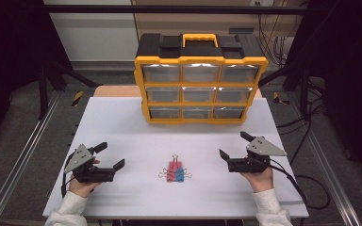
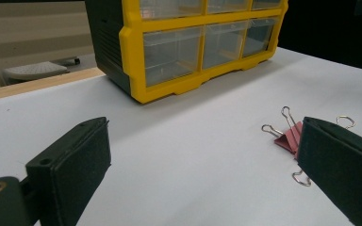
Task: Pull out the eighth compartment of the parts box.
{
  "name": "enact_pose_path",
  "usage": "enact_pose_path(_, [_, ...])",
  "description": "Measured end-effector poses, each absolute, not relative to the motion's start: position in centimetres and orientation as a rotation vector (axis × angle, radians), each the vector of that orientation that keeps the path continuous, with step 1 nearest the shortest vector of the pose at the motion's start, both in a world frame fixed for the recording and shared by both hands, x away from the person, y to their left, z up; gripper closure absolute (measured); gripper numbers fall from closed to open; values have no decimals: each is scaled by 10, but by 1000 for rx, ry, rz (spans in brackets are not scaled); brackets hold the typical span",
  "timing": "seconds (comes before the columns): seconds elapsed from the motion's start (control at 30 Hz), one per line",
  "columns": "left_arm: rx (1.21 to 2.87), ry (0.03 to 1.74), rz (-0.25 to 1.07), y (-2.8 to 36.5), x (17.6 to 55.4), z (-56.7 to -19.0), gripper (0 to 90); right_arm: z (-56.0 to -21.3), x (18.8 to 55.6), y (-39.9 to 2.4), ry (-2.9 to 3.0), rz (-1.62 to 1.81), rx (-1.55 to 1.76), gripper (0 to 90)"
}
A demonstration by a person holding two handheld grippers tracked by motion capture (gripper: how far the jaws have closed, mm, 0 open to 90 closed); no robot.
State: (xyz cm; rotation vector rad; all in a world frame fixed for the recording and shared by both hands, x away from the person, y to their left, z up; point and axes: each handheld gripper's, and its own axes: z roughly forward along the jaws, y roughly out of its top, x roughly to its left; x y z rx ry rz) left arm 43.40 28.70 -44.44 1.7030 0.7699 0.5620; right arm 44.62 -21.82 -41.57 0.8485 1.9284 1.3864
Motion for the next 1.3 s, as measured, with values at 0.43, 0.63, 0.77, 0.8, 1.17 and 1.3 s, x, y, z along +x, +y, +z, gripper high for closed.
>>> enact_pose_path(0.43, [1716,774,564,286,435,-446,29,-405,457,-208,1953,1244,744,37])
enact_pose_path(0.63, [1714,777,564,287,435,-447,29,-400,462,-199,1982,1187,702,36])
enact_pose_path(0.77, [1718,774,563,286,435,-447,29,-398,467,-191,2015,1149,667,36])
enact_pose_path(0.8, [1719,774,563,286,435,-447,29,-397,468,-189,2022,1139,660,35])
enact_pose_path(1.17, [1720,778,566,287,436,-448,29,-390,483,-167,2099,977,528,35])
enact_pose_path(1.3, [1722,777,566,287,436,-448,29,-389,488,-161,2124,921,480,33])
